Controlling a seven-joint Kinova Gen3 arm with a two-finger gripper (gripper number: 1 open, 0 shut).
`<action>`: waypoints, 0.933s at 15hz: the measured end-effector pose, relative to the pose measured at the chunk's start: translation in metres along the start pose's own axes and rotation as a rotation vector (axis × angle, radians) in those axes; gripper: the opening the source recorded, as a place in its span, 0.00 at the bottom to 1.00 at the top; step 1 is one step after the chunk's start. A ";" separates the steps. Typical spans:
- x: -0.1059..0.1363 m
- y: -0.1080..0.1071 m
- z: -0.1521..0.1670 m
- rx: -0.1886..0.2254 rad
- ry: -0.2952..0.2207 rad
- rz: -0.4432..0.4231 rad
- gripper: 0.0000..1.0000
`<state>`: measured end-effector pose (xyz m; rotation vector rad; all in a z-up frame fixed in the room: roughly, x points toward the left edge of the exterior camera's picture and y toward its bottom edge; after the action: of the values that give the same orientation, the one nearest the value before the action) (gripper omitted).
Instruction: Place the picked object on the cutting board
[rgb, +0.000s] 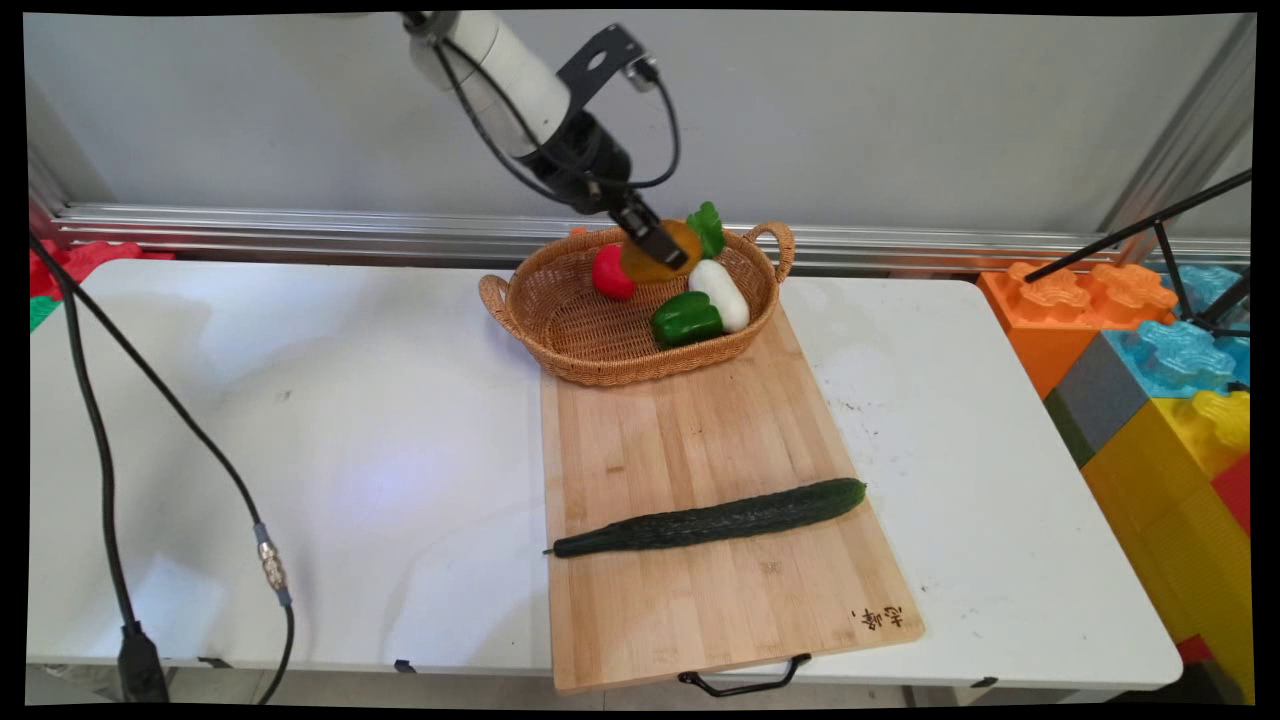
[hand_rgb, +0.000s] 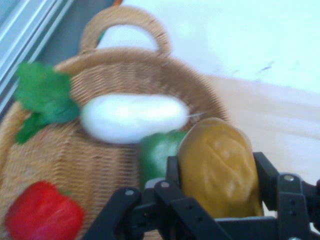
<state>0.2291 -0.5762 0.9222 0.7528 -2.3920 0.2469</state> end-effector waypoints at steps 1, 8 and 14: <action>0.004 0.007 -0.002 -0.012 0.000 0.004 0.00; 0.016 0.069 0.010 -0.120 -0.038 0.054 0.00; -0.013 0.090 0.057 -0.137 -0.088 0.096 0.00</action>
<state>0.1576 -0.5163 0.8692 0.5985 -2.5024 0.0894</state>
